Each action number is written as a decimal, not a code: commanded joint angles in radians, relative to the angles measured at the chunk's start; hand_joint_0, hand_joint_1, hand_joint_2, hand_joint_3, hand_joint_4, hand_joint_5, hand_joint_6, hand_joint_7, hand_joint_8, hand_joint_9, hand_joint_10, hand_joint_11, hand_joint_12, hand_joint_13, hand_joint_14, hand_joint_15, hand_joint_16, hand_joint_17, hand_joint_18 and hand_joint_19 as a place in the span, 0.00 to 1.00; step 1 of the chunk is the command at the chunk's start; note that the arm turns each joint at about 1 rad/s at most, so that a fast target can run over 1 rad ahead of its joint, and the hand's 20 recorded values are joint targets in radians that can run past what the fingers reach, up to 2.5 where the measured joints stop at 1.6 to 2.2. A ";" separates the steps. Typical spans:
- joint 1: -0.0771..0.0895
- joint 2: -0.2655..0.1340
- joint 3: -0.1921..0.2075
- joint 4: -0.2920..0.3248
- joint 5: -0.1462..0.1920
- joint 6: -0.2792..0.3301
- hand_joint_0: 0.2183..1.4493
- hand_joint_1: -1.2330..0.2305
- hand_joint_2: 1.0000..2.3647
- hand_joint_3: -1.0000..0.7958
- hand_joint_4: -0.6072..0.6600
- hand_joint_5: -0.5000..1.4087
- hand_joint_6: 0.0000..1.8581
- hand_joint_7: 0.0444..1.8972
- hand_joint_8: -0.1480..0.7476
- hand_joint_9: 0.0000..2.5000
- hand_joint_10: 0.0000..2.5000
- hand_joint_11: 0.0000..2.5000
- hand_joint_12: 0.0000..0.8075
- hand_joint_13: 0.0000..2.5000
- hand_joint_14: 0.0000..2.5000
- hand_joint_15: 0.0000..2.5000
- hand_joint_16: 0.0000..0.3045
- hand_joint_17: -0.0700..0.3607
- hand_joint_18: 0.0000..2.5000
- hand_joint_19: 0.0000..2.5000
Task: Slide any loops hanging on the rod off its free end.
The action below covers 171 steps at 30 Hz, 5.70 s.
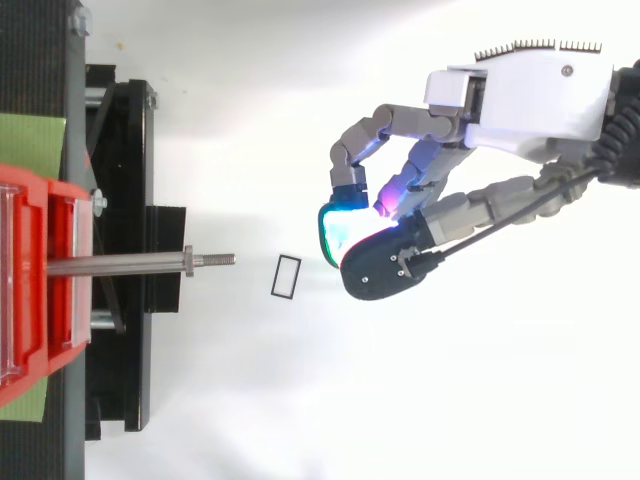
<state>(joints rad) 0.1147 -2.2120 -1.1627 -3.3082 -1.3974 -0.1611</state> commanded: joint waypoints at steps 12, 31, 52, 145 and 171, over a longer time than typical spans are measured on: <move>-0.001 0.000 0.000 -0.005 0.000 0.000 0.34 0.24 0.01 0.36 0.56 0.17 0.47 0.57 0.48 0.38 0.00 0.14 0.37 0.34 0.00 0.07 0.14 0.39 0.33 0.15; 0.000 0.000 0.000 -0.005 0.000 0.000 0.32 0.39 0.01 0.34 0.56 0.19 0.45 0.59 0.49 0.40 0.00 0.14 0.37 0.34 0.00 0.07 0.14 0.39 0.33 0.15; -0.001 0.000 0.000 -0.005 0.000 0.002 0.30 0.42 0.00 0.28 0.59 0.18 0.45 0.56 0.49 0.40 0.00 0.14 0.37 0.34 0.00 0.07 0.14 0.39 0.34 0.15; 0.000 0.000 0.000 -0.005 0.000 0.005 0.26 0.48 0.00 0.28 0.60 0.18 0.45 0.56 0.50 0.40 0.00 0.14 0.39 0.35 0.00 0.07 0.15 0.40 0.34 0.16; 0.000 0.000 0.000 -0.005 0.000 0.005 0.29 0.35 0.01 0.47 0.56 0.18 0.46 0.60 0.51 0.40 0.00 0.14 0.39 0.34 0.00 0.08 0.15 0.40 0.34 0.15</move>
<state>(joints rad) 0.1148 -2.2120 -1.1628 -3.3134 -1.3975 -0.1565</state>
